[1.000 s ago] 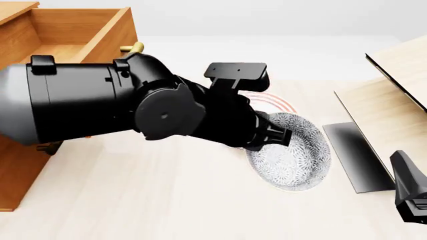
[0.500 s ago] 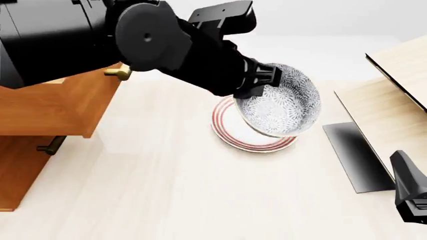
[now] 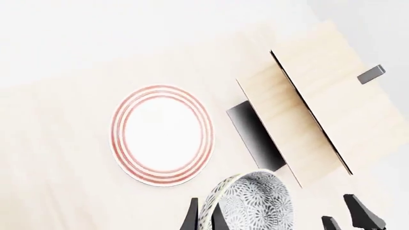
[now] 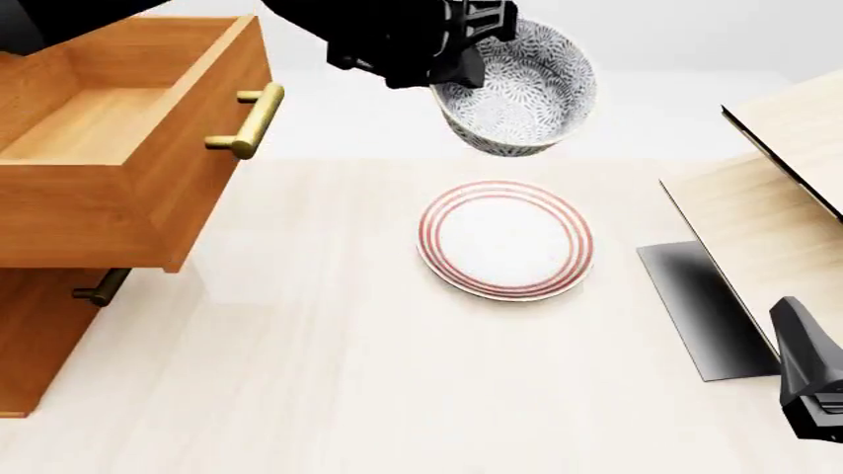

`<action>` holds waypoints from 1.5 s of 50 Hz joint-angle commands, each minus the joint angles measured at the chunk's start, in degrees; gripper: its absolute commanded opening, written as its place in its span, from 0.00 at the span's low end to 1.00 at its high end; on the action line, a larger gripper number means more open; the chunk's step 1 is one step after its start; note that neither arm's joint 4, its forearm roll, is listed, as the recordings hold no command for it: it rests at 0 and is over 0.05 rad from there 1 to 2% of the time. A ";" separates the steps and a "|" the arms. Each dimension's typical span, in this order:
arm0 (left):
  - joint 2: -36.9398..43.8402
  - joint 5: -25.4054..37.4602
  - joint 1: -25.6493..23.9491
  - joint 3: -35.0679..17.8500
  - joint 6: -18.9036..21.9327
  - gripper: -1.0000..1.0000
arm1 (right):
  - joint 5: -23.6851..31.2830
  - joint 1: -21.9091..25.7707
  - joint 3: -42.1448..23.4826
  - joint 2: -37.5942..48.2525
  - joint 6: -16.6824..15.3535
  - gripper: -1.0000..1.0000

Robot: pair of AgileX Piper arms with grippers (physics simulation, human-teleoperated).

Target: Open the top drawer of the cabinet and put the bowl in it.

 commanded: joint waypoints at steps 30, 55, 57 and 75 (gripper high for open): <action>4.96 11.86 12.01 -24.47 -1.06 0.00 | -0.04 -0.02 0.03 -0.06 -0.06 1.00; -6.28 6.54 21.25 -10.14 -3.93 0.00 | -0.05 -0.04 0.03 -0.06 -0.04 1.00; -7.69 6.30 22.16 -8.54 -4.27 0.00 | -0.04 -0.01 0.03 -0.05 -0.04 1.00; -18.03 3.92 27.19 2.08 -6.97 0.00 | -0.05 -0.02 0.03 -0.06 -0.03 1.00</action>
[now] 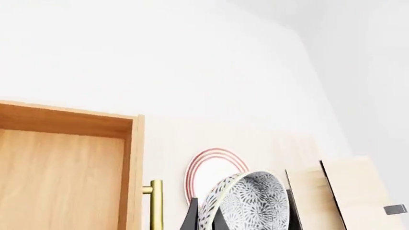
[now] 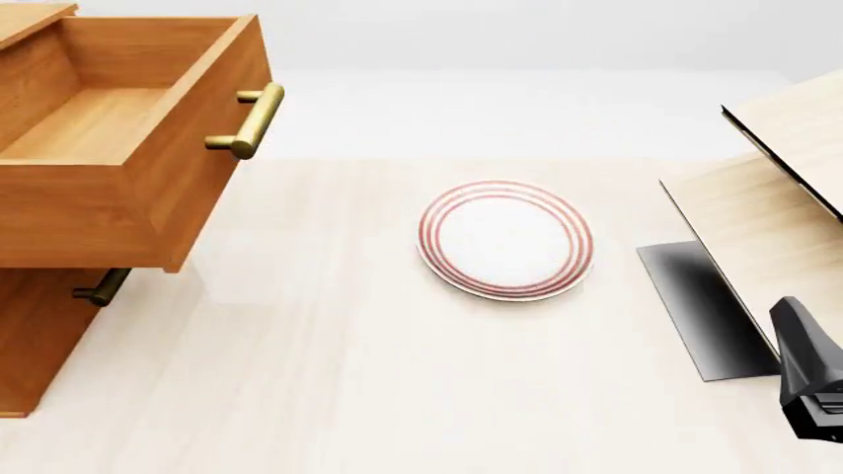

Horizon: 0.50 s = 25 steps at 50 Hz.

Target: Open the top drawer of the cabinet and put the bowl in it.

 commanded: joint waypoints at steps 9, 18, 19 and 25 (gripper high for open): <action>-10.86 -3.02 5.04 11.42 -2.95 0.00 | -0.05 -0.02 0.03 -0.06 -0.05 1.00; -15.38 -5.96 7.65 18.20 -5.37 0.00 | -0.04 -0.03 0.03 -0.05 -0.05 1.00; -15.93 -6.58 8.06 19.26 -5.71 0.00 | -0.04 -0.03 0.03 -0.05 -0.05 1.00; -19.14 -8.12 9.84 23.21 -7.03 0.00 | -0.04 -0.02 0.03 -0.06 -0.04 1.00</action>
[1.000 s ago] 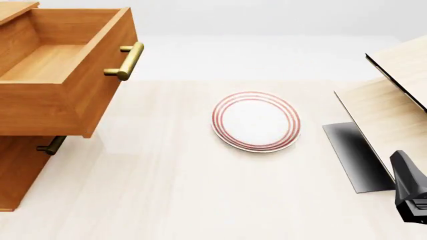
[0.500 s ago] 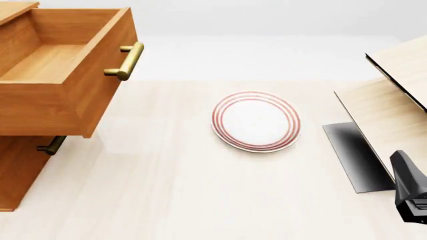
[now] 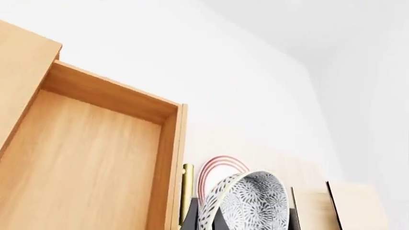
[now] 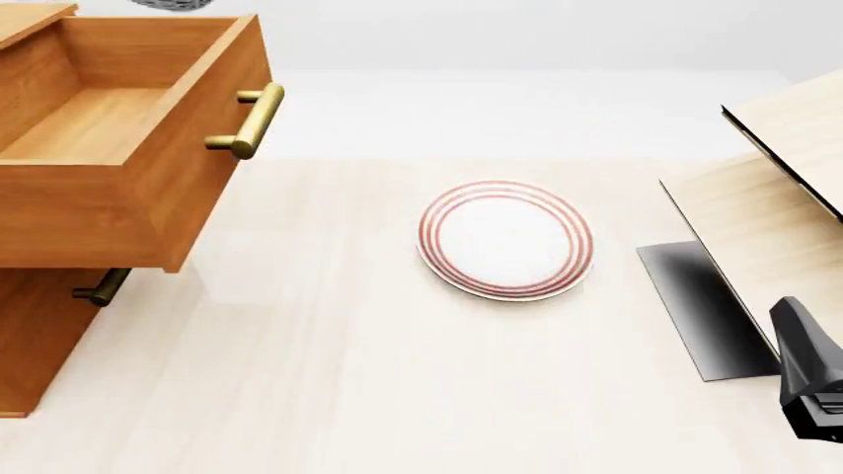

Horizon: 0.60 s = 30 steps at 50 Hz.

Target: Open the top drawer of the cabinet and put the bowl in it.

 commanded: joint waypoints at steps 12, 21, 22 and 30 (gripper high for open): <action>-11.00 -4.58 6.56 13.15 -4.33 0.00 | -0.04 -0.02 0.03 -0.05 -0.03 1.00; -13.92 -6.71 8.68 17.63 -6.37 0.00 | -0.04 -0.03 0.03 -0.06 -0.05 1.00; -14.54 -7.17 9.33 18.33 -7.00 0.00 | -0.04 -0.03 0.03 -0.06 -0.05 1.00; -15.14 -8.27 10.19 19.65 -7.74 0.00 | -0.04 -0.02 0.03 -0.06 -0.05 1.00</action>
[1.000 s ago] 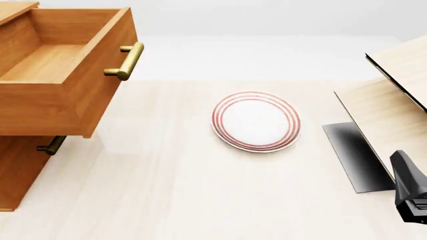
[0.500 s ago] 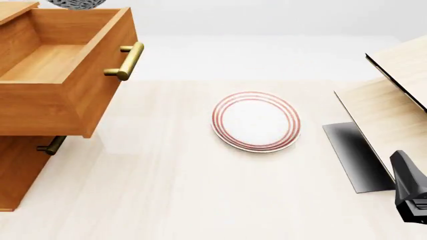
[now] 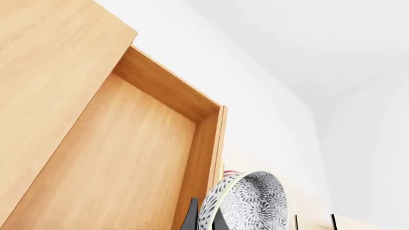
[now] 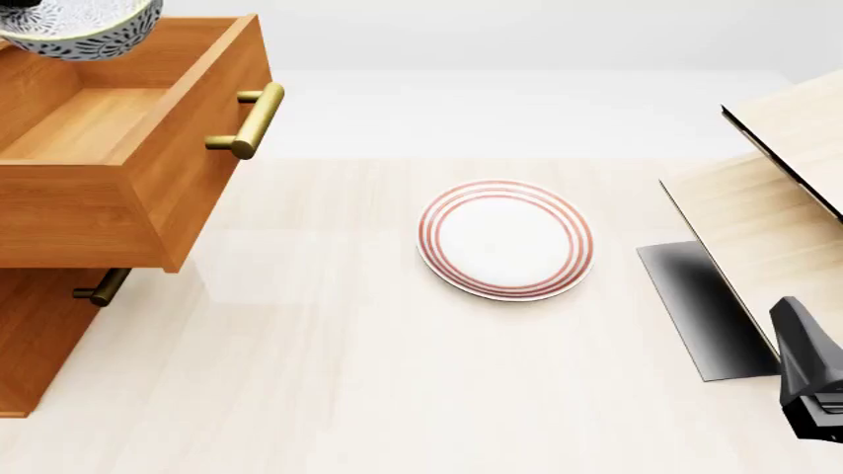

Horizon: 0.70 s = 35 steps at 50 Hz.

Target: Open the top drawer of the cabinet and put the bowl in it.

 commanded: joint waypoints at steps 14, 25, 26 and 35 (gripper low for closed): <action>-5.48 -5.16 5.39 8.22 -3.98 0.00 | -0.04 -0.02 0.03 -0.05 -0.06 1.00; -5.06 -7.55 7.54 10.36 -5.27 0.00 | -0.04 -0.02 0.03 -0.05 -0.05 1.00; -4.93 -7.63 7.63 10.38 -5.27 0.00 | -0.05 -0.02 0.03 -0.06 -0.04 1.00; -2.89 -9.17 7.86 10.04 -5.95 0.00 | -0.04 -0.03 0.03 -0.05 -0.05 1.00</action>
